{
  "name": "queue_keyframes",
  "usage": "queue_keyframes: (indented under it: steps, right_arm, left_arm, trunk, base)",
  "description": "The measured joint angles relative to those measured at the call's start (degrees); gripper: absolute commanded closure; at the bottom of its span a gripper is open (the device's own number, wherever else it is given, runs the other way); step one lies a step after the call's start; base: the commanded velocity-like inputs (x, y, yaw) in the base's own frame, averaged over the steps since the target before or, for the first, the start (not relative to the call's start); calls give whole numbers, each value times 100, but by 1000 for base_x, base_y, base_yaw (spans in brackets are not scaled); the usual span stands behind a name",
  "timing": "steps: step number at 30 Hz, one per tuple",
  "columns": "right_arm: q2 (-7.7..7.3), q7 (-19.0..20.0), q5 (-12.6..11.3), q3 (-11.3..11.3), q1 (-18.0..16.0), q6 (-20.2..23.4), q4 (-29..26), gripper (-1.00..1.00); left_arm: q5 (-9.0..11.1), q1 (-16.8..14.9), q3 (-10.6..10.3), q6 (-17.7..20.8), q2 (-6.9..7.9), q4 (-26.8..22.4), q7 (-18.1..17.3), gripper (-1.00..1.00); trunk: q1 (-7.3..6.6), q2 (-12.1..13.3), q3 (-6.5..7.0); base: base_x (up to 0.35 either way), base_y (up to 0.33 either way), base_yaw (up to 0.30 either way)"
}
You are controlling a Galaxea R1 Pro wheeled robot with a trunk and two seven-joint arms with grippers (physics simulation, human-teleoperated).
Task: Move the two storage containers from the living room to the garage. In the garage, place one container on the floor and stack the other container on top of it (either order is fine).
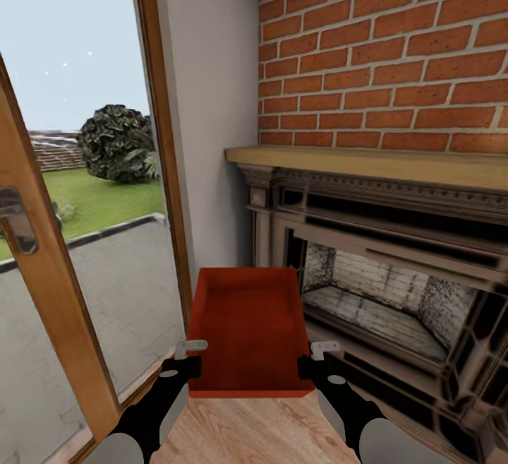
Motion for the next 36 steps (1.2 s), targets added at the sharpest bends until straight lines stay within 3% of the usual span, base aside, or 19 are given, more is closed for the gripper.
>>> queue_keyframes:
  steps: [8, 13, 25, 36]
  right_arm:
    - [-4, 7, 6, -5, 0, -9, 1, 100]
    - [-2, -58, -9, 102, -1, -44, 22, 100]
    - [7, 43, 77, -80, 1, -52, 17, 100]
    - [5, 4, 32, -8, 2, -31, 14, 100]
  left_arm:
    - [4, 0, -1, -17, -2, 8, -1, 100]
    - [154, 9, -64, -140, 22, 91, -3, 100]
    - [210, 11, -153, -115, 55, 32, -3, 100]
    - [233, 10, -147, -124, 56, 60, -6, 100]
  trunk:
    - [0, 0, 4]
    - [0, 0, 3]
    - [0, 0, 4]
    - [0, 0, 35]
  base:
    - [0, 0, 0]
    - [0, 0, 0]
    - [0, 0, -2]
    - [0, 0, -218]
